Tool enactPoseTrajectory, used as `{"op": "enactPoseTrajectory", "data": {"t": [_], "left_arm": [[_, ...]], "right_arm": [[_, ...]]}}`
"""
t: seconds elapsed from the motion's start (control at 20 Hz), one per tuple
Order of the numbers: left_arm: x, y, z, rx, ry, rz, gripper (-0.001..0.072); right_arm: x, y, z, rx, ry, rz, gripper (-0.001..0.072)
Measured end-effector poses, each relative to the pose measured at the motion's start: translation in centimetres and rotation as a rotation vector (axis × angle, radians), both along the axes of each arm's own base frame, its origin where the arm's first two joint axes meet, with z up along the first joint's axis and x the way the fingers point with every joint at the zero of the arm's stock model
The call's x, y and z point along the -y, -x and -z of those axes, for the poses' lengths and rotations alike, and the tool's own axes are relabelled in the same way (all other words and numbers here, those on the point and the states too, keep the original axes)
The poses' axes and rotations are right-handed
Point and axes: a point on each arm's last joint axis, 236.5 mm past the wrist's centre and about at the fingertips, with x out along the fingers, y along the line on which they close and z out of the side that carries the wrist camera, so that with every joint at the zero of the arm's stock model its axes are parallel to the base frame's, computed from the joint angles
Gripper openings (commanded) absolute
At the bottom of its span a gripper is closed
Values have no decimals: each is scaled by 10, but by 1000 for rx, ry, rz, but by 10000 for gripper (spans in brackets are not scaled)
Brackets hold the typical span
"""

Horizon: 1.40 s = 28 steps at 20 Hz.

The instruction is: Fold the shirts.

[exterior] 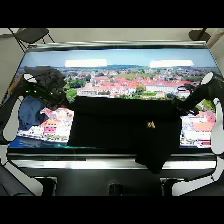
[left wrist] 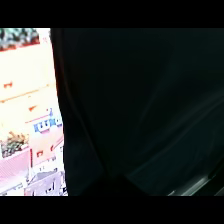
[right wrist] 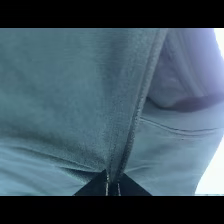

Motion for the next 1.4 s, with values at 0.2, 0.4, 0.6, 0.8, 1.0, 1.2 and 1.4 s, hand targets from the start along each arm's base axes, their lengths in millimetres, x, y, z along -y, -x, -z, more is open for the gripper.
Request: {"op": "enactPoseTrajectory", "data": {"t": [0.2,0.4,0.6,0.8,1.0,1.2,1.4], "left_arm": [[-1,8,12,-50,-4,21,30],[4,18,20,-92,-6,51,37],[10,25,22,-123,-5,69,308],[-8,24,1,-117,-7,32,406],[-35,44,-14,-126,-60,-16,411],[-30,108,10,-191,-77,-35,391],[-20,167,40,-251,-73,-31,389]], "right_arm": [[9,-1,11,9,43,7,40],[18,-8,19,32,79,11,52],[14,-11,20,40,62,18,414],[31,5,-2,26,91,35,444],[47,46,-18,-13,79,109,443],[44,94,-10,-11,88,144,442],[39,118,-4,-2,101,147,443]]}}
